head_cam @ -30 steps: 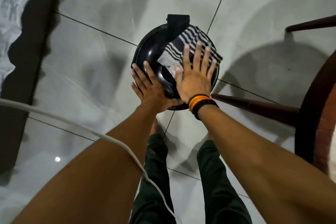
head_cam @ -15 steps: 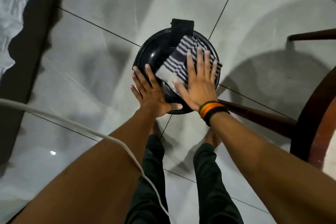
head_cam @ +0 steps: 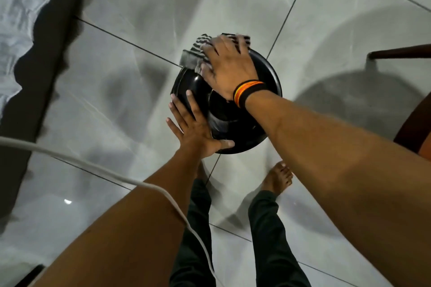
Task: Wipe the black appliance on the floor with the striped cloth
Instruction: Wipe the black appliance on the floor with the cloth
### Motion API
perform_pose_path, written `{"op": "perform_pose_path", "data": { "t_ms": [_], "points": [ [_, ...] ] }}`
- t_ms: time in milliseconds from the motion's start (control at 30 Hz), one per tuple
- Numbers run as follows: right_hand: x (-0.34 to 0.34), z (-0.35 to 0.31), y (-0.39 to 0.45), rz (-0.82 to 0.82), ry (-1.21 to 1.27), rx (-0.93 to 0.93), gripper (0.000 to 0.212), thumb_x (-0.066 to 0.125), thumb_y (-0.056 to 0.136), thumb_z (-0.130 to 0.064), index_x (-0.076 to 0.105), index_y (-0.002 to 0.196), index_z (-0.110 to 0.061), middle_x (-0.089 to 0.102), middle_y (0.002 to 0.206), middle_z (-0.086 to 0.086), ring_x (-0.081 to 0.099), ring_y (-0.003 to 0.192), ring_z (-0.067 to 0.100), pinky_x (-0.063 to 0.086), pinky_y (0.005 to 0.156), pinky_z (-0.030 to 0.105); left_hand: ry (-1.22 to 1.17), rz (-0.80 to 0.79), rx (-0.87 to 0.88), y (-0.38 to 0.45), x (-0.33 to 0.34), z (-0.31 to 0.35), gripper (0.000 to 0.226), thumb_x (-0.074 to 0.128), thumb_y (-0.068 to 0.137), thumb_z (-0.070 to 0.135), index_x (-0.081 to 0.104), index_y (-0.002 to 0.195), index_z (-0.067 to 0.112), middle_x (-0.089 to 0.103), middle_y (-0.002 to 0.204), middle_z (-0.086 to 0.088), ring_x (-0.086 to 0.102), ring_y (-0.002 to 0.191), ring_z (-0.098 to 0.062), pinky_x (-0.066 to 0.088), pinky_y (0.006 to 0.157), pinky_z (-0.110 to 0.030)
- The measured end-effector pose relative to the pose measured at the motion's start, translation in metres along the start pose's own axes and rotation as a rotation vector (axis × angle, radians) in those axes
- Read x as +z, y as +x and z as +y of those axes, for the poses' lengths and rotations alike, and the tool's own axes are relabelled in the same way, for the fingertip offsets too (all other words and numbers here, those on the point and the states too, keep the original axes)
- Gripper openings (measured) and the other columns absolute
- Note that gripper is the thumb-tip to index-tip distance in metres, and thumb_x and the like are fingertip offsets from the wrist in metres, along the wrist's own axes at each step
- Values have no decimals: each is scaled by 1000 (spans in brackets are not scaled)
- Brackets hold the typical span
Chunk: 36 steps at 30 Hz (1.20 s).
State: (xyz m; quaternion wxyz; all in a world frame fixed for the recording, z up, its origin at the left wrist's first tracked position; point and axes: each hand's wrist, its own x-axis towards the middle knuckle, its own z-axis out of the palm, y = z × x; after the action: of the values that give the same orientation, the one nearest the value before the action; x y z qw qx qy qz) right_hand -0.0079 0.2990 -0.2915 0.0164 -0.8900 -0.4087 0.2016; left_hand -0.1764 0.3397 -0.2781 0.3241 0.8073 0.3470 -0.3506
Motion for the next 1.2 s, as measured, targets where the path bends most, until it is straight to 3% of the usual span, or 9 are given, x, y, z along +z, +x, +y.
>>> {"op": "perform_pose_path", "data": {
  "t_ms": [167, 267, 400, 500, 667, 867, 967, 1100, 1200],
  "points": [
    [-9, -46, -3, -46, -85, 180, 52, 39, 99, -41, 53, 134, -6, 57, 136, 19, 43, 138, 39, 12, 125, 60, 34, -12, -51, 1, -2, 2, 170, 88, 56, 72, -43, 151, 18, -52, 155, -21, -45, 147, -40, -19, 122, -65],
    [-6, -63, -33, 15, 18, 243, 53, 37, 100, -45, 53, 136, -10, 56, 138, 18, 45, 137, 37, 18, 122, 62, 69, -45, -96, 1, -3, 6, 164, 85, 63, 71, -40, 154, 15, -51, 156, -21, -44, 148, -40, -16, 124, -65],
    [16, -30, -81, 50, 150, 505, 66, 29, 103, -48, 26, 158, -12, 32, 162, 20, 29, 150, 37, 17, 124, 60, 3, -25, -48, 3, -2, 4, 170, 91, 57, 64, -45, 150, 20, -54, 153, -20, -46, 146, -41, -21, 121, -66],
    [19, 4, -67, 42, 377, 741, 74, 29, 103, -50, 14, 161, -5, 16, 167, 23, 14, 155, 41, 12, 126, 56, -4, -17, -30, 1, -2, 1, 174, 91, 54, 69, -47, 148, 21, -54, 153, -21, -46, 145, -43, -21, 120, -67],
    [20, -2, -12, 70, 315, 535, 78, 29, 102, -52, 9, 161, -5, 9, 168, 24, 6, 157, 39, 4, 127, 54, 25, -25, -51, 3, -3, 1, 175, 89, 55, 72, -56, 140, 23, -57, 150, -23, -48, 143, -43, -20, 120, -68],
    [36, 37, -98, 39, 155, 136, 65, 28, 106, -44, 5, 163, -24, -3, 171, 14, -4, 159, 32, 9, 127, 57, 5, -15, -32, 1, 0, 4, 171, 88, 56, 72, -47, 148, 21, -57, 151, -22, -49, 143, -43, -20, 120, -68],
    [51, 26, -135, 11, 255, 272, 67, 32, 105, -42, 2, 163, -25, -7, 171, 12, -7, 158, 32, 8, 126, 58, 9, 16, -15, 1, 0, 3, 171, 89, 56, 73, -41, 152, 17, -53, 153, -24, -46, 145, -45, -21, 120, -68],
    [49, -3, -97, 101, 358, 595, 74, 38, 100, -39, 5, 163, -20, -3, 170, 19, -5, 157, 39, 5, 124, 66, 41, 49, -23, 3, 4, 2, 174, 89, 51, 75, -37, 155, 16, -48, 156, -25, -41, 148, -47, -20, 119, -67],
    [49, -25, -71, 91, 208, 397, 71, 34, 100, -43, 5, 163, -23, -2, 170, 18, -3, 157, 40, -4, 122, 66, 69, 60, -35, 6, 7, -1, 170, 88, 52, 74, -32, 158, 15, -44, 159, -25, -37, 150, -46, -21, 119, -64]
  ]
}}
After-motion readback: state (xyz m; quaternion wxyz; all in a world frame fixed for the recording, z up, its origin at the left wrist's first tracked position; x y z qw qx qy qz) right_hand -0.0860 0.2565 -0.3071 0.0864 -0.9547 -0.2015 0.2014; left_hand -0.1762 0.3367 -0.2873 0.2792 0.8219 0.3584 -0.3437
